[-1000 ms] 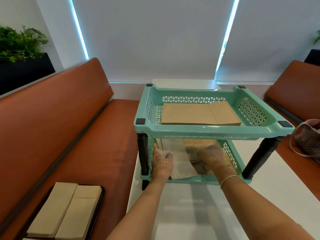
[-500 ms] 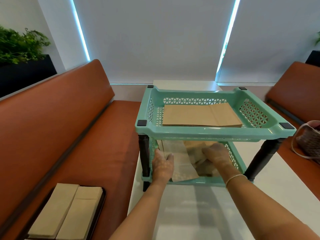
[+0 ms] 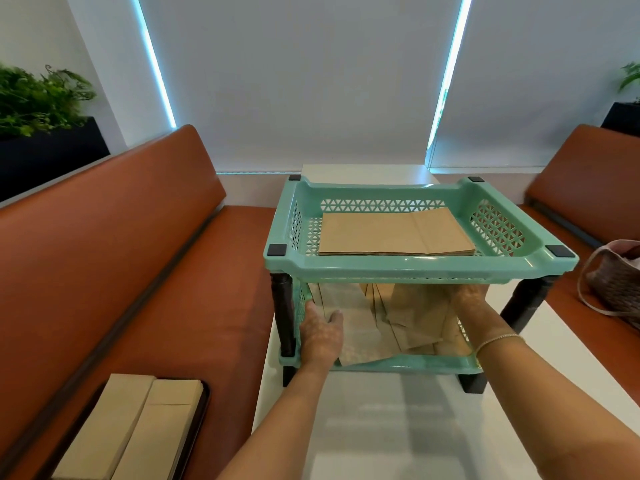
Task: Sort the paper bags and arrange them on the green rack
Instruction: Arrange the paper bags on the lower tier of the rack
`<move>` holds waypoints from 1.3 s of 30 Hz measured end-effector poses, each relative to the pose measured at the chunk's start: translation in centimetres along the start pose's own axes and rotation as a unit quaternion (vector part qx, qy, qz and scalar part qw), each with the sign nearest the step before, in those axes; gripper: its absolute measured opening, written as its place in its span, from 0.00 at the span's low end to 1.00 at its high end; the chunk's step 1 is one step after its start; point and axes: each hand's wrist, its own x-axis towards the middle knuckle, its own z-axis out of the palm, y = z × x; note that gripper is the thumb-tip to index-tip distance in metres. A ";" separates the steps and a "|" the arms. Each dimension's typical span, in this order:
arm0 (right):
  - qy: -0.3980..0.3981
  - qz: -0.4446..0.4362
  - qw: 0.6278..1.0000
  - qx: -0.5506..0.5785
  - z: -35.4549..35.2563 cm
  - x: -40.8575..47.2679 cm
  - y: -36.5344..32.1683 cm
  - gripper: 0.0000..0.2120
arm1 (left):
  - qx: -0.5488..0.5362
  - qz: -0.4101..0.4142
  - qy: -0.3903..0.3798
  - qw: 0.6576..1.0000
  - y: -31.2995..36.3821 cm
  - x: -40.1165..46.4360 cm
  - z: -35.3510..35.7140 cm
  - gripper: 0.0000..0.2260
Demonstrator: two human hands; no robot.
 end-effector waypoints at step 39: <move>-0.415 0.121 0.900 -0.059 -0.8 -3.2 1.7 0.12 | -0.090 -0.056 -0.094 0.990 4.3 1.5 2.2 0.26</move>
